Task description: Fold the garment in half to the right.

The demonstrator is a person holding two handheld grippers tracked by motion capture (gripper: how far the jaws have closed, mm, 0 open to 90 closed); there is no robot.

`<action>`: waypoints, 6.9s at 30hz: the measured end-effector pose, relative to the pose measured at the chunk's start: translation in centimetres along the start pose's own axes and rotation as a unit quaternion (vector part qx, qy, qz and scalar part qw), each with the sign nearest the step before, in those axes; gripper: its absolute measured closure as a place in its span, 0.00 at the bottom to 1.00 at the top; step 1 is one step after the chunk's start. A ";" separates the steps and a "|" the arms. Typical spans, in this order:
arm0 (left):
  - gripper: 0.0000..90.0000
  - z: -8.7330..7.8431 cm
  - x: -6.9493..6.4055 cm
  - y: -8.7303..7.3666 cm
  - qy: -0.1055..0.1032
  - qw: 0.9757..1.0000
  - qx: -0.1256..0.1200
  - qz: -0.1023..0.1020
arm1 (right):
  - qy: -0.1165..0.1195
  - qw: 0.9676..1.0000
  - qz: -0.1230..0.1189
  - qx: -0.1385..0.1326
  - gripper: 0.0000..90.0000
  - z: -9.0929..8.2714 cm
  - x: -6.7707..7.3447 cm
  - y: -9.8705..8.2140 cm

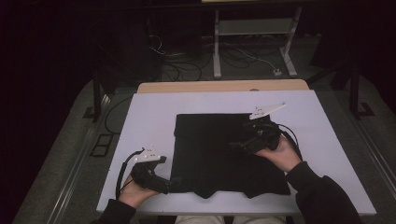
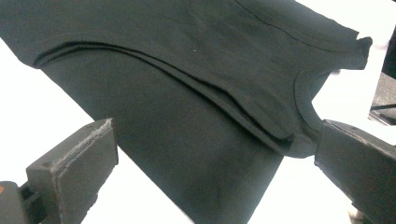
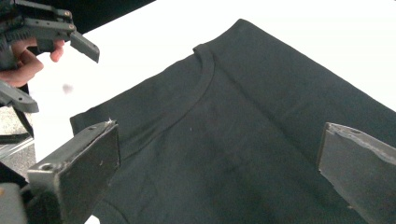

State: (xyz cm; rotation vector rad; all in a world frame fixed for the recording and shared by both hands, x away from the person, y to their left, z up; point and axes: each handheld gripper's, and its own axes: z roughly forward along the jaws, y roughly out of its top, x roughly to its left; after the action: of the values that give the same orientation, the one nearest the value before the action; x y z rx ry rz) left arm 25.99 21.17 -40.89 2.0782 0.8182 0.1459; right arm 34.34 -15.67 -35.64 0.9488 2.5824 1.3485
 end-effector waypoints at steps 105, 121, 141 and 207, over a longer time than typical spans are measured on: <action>0.64 1.8 -1.5 -3.3 0.016 0.991 0.083 0.100 | -0.029 0.998 -0.014 0.062 0.00 24.1 -3.4 12.3; 0.87 2.1 -1.5 -2.7 0.015 0.992 0.088 0.090 | -0.033 0.996 -0.001 0.078 0.19 26.6 -4.2 10.7; 0.94 2.4 -1.3 -1.9 -0.003 0.994 0.079 0.072 | -0.058 0.994 -0.017 0.088 0.92 26.2 -3.9 10.9; 0.94 2.8 -5.6 5.8 -0.031 0.991 -0.021 0.130 | -0.052 0.999 0.001 -0.012 0.94 12.8 -6.7 12.8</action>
State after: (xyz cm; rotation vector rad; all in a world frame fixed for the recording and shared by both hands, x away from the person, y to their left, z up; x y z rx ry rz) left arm 25.60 13.56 -37.07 2.1316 0.4991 0.2368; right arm 50.26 -4.80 -35.05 0.9905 2.4836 1.2916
